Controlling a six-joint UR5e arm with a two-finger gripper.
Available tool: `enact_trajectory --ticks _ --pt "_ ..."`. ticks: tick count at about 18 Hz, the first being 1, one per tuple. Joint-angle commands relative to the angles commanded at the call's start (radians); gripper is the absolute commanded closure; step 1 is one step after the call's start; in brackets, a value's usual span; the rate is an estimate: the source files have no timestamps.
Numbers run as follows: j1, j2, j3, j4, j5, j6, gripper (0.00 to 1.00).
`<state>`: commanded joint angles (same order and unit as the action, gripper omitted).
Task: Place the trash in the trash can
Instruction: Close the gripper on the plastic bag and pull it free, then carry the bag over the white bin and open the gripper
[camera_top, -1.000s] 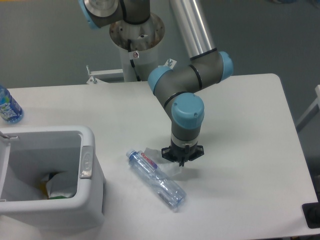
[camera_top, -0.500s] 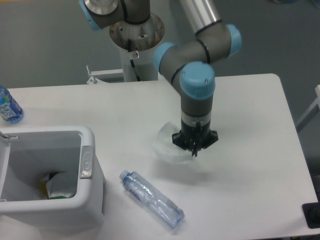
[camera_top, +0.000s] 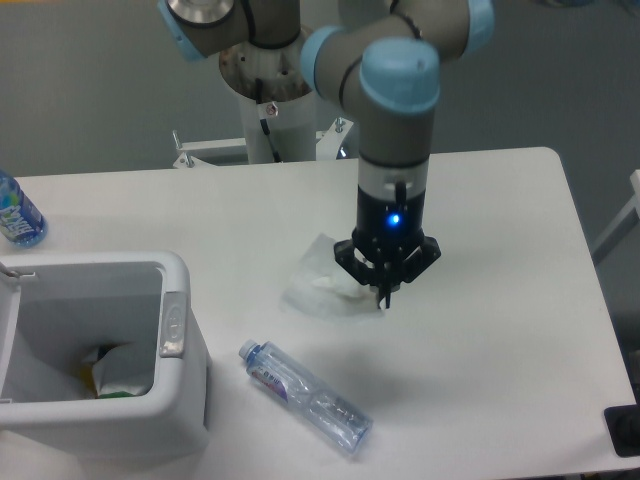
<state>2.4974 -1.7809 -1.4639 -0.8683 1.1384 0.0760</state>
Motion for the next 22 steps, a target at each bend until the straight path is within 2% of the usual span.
enact_trajectory --ticks 1,3,14,15,16,17,18,22 --pt "-0.011 -0.011 0.040 0.000 -0.024 -0.055 1.00" --pt "-0.047 -0.032 0.079 0.000 -0.071 -0.102 1.00" --pt "-0.251 -0.034 0.071 0.000 -0.088 -0.140 1.00" --pt "-0.261 -0.032 0.060 0.002 -0.088 -0.139 0.92" --pt "-0.264 -0.031 0.050 0.003 -0.088 -0.136 0.69" --pt "-0.264 -0.031 0.050 0.008 -0.086 -0.110 0.30" --pt "-0.265 -0.032 0.050 0.006 -0.086 -0.075 0.00" --pt "-0.267 -0.028 0.051 0.009 -0.086 -0.076 0.00"
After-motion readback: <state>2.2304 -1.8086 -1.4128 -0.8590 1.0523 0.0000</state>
